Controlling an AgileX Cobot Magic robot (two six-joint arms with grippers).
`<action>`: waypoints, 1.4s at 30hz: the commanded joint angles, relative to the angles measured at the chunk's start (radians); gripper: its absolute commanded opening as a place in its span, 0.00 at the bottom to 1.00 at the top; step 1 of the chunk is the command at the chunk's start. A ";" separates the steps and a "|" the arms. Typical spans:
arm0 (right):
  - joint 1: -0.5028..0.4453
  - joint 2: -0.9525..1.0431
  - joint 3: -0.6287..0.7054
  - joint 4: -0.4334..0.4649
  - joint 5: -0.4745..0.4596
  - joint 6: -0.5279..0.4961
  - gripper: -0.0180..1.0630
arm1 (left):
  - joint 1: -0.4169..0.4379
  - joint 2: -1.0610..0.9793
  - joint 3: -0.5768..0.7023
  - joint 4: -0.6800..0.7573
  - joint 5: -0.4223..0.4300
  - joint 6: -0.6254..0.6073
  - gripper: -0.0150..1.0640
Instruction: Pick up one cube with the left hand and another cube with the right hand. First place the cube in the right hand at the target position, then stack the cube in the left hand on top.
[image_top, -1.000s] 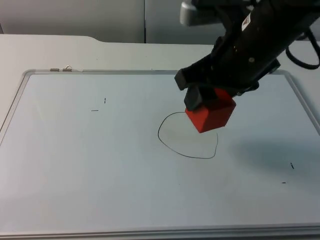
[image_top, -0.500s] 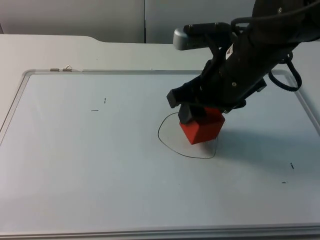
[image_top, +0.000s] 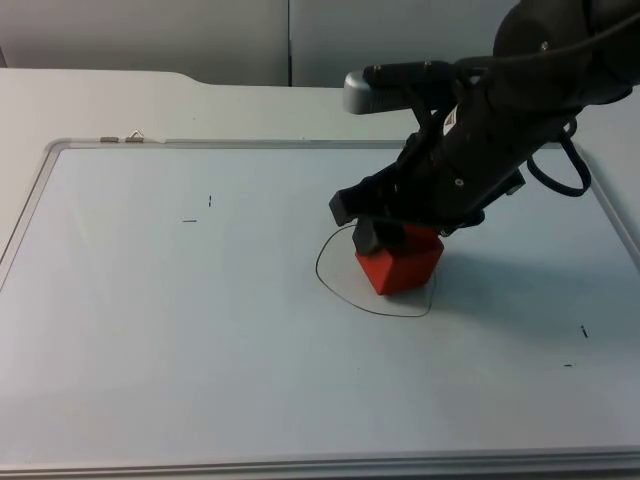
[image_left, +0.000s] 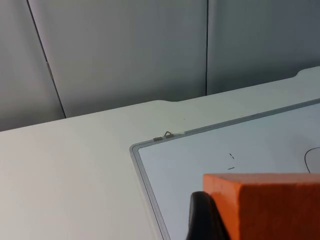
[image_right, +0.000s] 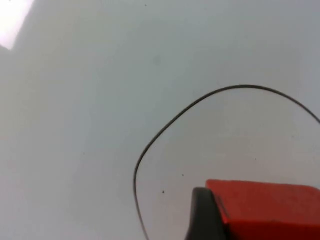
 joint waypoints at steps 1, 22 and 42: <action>0.006 0.015 -0.010 -0.005 -0.014 -0.007 0.01 | -0.005 -0.006 0.002 -0.001 -0.025 -0.007 0.01; 0.006 0.031 -0.010 0.006 -0.019 -0.006 0.71 | -0.005 -0.006 0.002 -0.001 -0.023 -0.007 0.01; 0.006 -0.428 -0.010 0.003 0.042 -0.076 0.91 | -0.005 -0.006 0.002 -0.001 -0.021 -0.007 0.01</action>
